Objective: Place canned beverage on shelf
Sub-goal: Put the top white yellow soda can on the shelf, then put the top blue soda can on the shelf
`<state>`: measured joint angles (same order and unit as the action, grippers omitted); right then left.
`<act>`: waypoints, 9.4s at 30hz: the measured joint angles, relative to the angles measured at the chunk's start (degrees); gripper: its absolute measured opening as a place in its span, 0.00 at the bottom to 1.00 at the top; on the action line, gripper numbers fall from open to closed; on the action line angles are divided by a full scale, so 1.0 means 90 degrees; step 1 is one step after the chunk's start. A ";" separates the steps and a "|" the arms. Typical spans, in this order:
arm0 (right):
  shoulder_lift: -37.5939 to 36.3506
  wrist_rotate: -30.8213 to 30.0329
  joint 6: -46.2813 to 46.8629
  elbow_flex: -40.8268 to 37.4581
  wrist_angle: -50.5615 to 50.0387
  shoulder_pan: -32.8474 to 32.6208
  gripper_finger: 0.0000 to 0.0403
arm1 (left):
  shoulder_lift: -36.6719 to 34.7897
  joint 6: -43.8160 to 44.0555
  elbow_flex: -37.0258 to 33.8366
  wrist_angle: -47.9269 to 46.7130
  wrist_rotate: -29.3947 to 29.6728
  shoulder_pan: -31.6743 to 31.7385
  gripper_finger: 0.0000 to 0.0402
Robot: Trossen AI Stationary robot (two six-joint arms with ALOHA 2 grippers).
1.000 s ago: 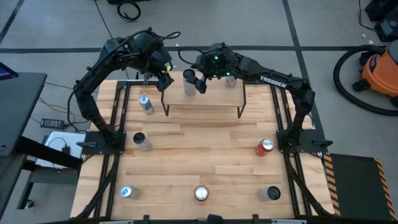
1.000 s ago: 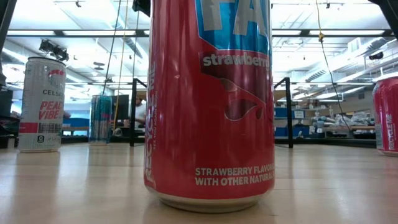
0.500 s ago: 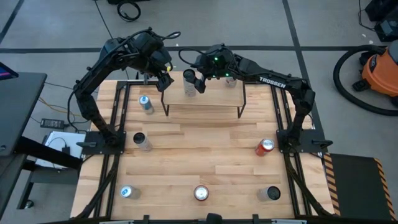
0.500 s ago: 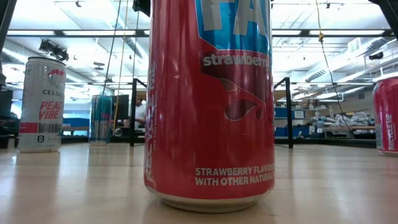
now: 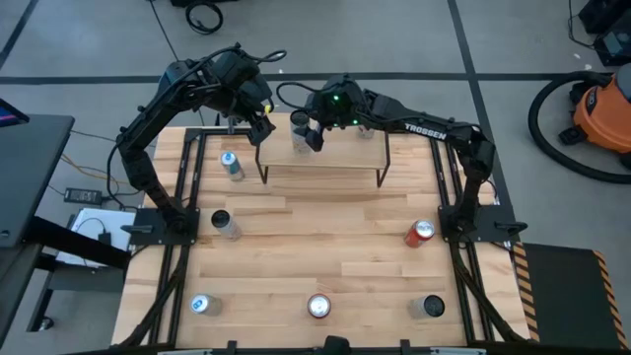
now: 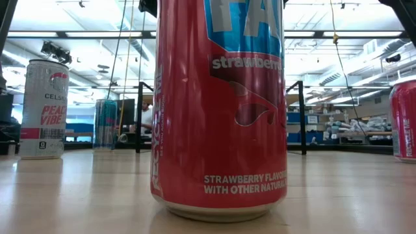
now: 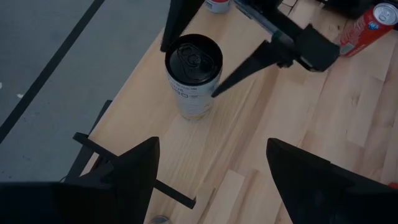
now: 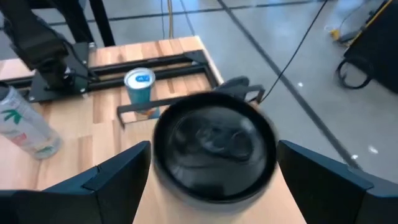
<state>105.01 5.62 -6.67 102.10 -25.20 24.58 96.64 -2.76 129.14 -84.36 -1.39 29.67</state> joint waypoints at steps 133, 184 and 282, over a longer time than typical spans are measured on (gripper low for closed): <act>-0.2267 -0.1908 0.0575 -0.2498 0.0824 0.0520 0.76 | 0.0002 -0.0100 -0.0002 -0.0325 0.0002 0.0002 0.74; -0.4424 -0.1111 0.0794 -0.2483 -0.1791 -0.0536 0.75 | -0.1184 0.1515 -0.2485 -0.0455 0.1199 0.0035 0.74; -0.4405 -0.1114 0.0604 -0.2486 -0.2221 -0.0563 0.75 | -0.1199 0.2229 -0.6815 0.1730 0.0551 0.2013 0.74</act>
<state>65.36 -4.40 -1.23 79.72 -45.19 19.51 85.85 17.30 67.81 -68.79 3.57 47.79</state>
